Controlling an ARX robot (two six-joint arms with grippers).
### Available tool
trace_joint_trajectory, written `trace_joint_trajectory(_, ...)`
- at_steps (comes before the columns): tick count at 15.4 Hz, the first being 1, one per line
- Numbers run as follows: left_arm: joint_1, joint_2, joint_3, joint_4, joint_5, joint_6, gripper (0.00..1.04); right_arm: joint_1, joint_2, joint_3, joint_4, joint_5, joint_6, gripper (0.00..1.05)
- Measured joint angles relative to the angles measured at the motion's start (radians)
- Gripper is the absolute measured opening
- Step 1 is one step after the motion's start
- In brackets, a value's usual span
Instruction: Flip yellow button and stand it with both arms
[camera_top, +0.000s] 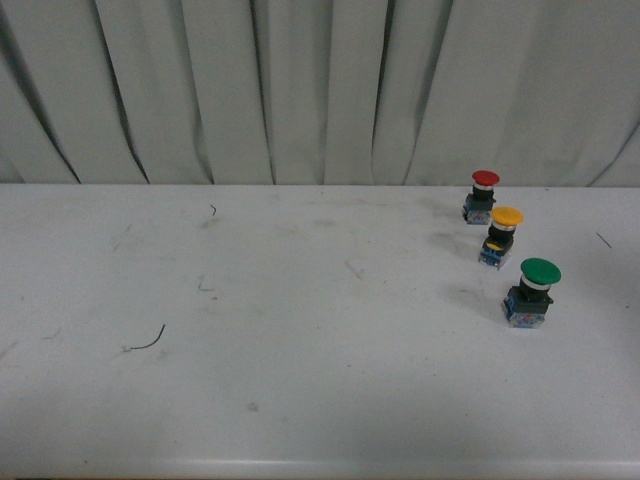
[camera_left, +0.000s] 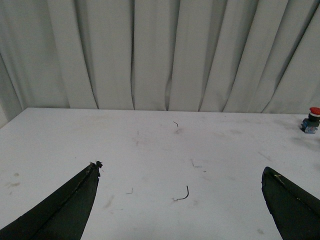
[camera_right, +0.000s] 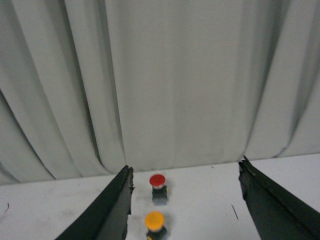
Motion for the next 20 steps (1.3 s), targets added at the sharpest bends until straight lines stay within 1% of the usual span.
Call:
trace_joint_trajectory(1, 0.0, 0.0, 0.0, 0.0, 0.0, 0.0, 0.98, 0.0, -0.175, -0.191, 0.012, 0.005, -0.033, 0.52)
trace_joint_trajectory(2, 0.0, 0.0, 0.0, 0.0, 0.0, 0.0, 0.98, 0.0, -0.243, -0.285, 0.017, 0.006, -0.043, 0.41)
trace_joint_trajectory(3, 0.0, 0.0, 0.0, 0.0, 0.0, 0.0, 0.98, 0.0, -0.278, -0.35, 0.018, 0.009, -0.05, 0.28)
trace_joint_trajectory(6, 0.0, 0.0, 0.0, 0.0, 0.0, 0.0, 0.98, 0.0, -0.363, -0.433, 0.021, 0.009, -0.06, 0.01)
trace_joint_trajectory(8, 0.0, 0.0, 0.0, 0.0, 0.0, 0.0, 0.98, 0.0, -0.433, -0.484, 0.01, 0.009, -0.061, 0.02)
trace_joint_trajectory(10, 0.0, 0.0, 0.0, 0.0, 0.0, 0.0, 0.98, 0.0, -0.53, -0.549, -0.034, 0.009, -0.061, 0.02)
trace_joint_trajectory(13, 0.0, 0.0, 0.0, 0.0, 0.0, 0.0, 0.98, 0.0, -0.618, -0.582, -0.082, 0.01, -0.061, 0.02)
trace_joint_trajectory(15, 0.0, 0.0, 0.0, 0.0, 0.0, 0.0, 0.98, 0.0, -0.713, -0.615, -0.15, 0.009, -0.061, 0.02)
trace_joint_trajectory(17, 0.0, 0.0, 0.0, 0.0, 0.0, 0.0, 0.98, 0.0, -0.76, -0.655, -0.135, 0.009, -0.061, 0.02)
trace_joint_trajectory(20, 0.0, 0.0, 0.0, 0.0, 0.0, 0.0, 0.98, 0.0, -0.799, -0.66, -0.192, 0.01, -0.062, 0.02)
